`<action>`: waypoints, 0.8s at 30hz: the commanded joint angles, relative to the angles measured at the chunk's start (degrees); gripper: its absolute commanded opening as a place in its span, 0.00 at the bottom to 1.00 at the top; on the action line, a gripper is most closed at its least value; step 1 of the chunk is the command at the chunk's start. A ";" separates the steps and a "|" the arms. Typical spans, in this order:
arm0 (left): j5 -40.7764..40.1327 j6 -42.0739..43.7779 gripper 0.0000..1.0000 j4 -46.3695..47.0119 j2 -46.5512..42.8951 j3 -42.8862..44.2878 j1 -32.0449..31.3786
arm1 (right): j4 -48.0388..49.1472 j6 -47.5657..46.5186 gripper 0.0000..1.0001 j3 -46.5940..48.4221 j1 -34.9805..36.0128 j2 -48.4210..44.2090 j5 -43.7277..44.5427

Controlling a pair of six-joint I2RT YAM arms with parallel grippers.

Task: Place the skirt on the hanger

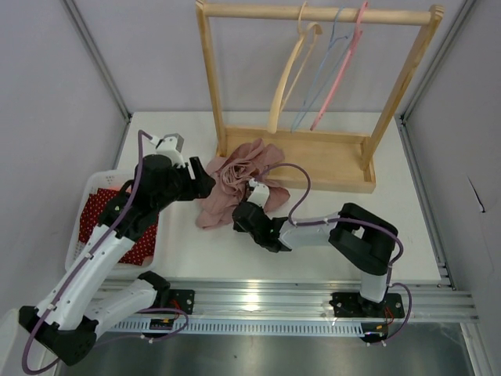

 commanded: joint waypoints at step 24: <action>-0.54 -3.71 0.53 18.33 -2.02 -13.17 -20.31 | -50.94 -12.37 0.00 27.13 5.00 -24.01 23.08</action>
